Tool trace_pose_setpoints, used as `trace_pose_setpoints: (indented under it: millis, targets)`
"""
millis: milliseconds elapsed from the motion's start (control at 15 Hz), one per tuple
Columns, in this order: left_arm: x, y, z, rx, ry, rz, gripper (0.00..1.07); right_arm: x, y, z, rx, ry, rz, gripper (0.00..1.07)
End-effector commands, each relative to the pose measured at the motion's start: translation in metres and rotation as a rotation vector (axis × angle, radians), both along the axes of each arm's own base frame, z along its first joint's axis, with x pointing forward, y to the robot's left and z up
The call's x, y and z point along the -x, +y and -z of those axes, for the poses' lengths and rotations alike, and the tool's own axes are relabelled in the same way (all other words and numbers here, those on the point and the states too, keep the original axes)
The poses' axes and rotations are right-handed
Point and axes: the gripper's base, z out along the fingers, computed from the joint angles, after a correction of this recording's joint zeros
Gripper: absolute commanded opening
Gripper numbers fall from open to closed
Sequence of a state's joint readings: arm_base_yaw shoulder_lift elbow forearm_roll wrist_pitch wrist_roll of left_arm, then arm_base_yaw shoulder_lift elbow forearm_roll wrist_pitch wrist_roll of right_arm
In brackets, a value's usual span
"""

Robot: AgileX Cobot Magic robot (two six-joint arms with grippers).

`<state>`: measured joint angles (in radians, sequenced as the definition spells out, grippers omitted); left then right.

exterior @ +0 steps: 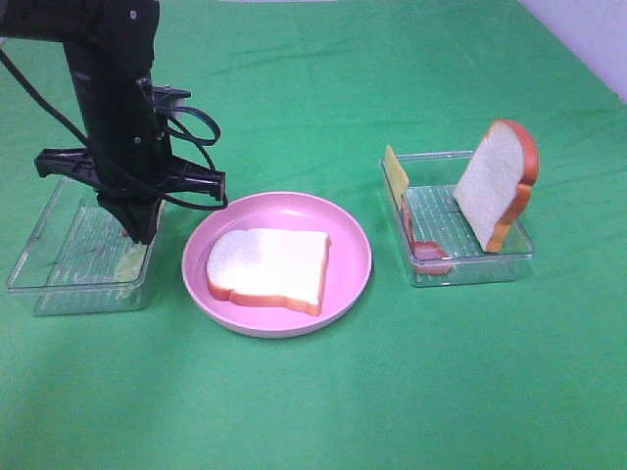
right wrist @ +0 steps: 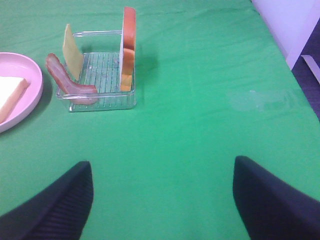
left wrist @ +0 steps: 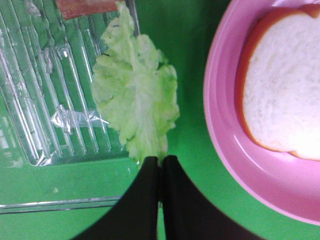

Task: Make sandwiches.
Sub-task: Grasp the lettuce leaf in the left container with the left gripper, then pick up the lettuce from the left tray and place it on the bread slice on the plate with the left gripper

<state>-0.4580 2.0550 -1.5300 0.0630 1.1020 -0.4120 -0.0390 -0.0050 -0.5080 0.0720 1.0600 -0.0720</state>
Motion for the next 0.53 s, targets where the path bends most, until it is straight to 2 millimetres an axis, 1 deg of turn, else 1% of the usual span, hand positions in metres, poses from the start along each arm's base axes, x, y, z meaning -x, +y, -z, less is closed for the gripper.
trace_pose_setpoints:
  millis: [67,133,267,333,400,533]
  targets:
    - [0.000,0.002,0.003,-0.008,0.001,-0.002,0.00,0.002,0.000,0.001,0.007,-0.015,0.001,0.74]
    - [0.000,0.003,-0.001,-0.006,-0.004,-0.001,0.00,0.002,0.000,0.001,0.007,-0.015,0.001,0.74]
    - [0.003,0.003,-0.018,0.016,-0.039,0.002,0.00,0.002,0.000,0.001,0.006,-0.015,0.001,0.74]
    - [0.005,0.004,-0.028,0.034,-0.060,-0.001,0.00,0.002,0.000,0.001,0.005,-0.015,0.000,0.74]
    - [0.009,0.005,-0.048,0.063,-0.100,-0.004,0.00,0.002,0.000,0.001,0.004,-0.015,0.000,0.74]
    - [0.018,0.003,-0.071,0.146,-0.130,0.014,0.00,0.002,0.000,0.001,0.004,-0.015,0.000,0.74]
